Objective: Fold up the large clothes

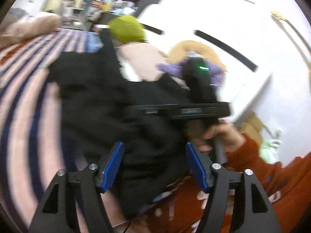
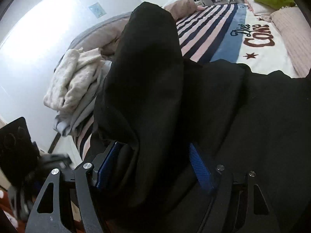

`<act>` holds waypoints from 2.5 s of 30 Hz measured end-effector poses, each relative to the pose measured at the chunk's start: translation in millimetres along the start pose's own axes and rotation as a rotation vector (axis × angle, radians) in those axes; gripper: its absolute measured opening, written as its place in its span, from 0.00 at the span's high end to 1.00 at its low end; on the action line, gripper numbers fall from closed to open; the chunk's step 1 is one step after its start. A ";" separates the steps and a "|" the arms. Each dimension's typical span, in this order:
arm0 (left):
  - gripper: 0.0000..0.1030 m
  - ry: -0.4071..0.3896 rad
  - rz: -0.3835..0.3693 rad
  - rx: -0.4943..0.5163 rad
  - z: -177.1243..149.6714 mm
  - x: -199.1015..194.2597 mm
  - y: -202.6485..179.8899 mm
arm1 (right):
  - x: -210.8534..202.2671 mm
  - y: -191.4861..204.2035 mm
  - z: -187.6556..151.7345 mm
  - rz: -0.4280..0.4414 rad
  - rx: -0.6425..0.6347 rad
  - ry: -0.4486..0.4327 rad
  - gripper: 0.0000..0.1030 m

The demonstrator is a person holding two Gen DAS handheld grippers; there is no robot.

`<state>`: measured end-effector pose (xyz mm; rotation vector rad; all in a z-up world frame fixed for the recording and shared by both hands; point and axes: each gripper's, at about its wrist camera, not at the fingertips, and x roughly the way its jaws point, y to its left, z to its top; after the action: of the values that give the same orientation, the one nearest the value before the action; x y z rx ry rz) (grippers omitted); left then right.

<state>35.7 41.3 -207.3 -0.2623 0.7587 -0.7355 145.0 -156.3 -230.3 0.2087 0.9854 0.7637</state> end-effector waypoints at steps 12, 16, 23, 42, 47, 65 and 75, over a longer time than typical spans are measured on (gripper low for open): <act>0.42 0.010 0.046 -0.194 -21.5 29.1 76.6 | -49.3 76.3 0.9 -0.070 -0.121 -0.079 0.26; 0.42 0.003 0.018 -0.206 -20.7 31.4 77.6 | -32.9 96.9 -14.2 -0.061 -0.145 -0.016 0.20; 0.45 -0.021 0.073 -0.234 -25.3 4.3 95.0 | 11.4 106.5 -26.3 -0.207 -0.226 0.059 0.21; 0.29 -0.017 -0.029 -0.080 29.3 26.9 27.8 | -149.6 90.7 -56.2 -0.440 -0.203 -0.440 0.93; 0.16 0.045 -0.090 -0.079 45.0 69.9 1.0 | -186.5 31.7 -91.2 -0.433 -0.004 -0.440 0.93; 0.42 0.235 -0.144 -0.264 14.7 148.1 -6.1 | -180.4 -64.6 -161.0 -0.326 0.277 -0.321 0.78; 0.65 0.077 -0.038 -0.225 19.2 19.6 42.7 | -109.0 -11.4 -123.1 -0.094 0.211 -0.228 0.83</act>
<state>80.7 57.9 -223.9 -0.4553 0.9129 -0.6988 15.5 -258.2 -230.9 0.4208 0.8513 0.5365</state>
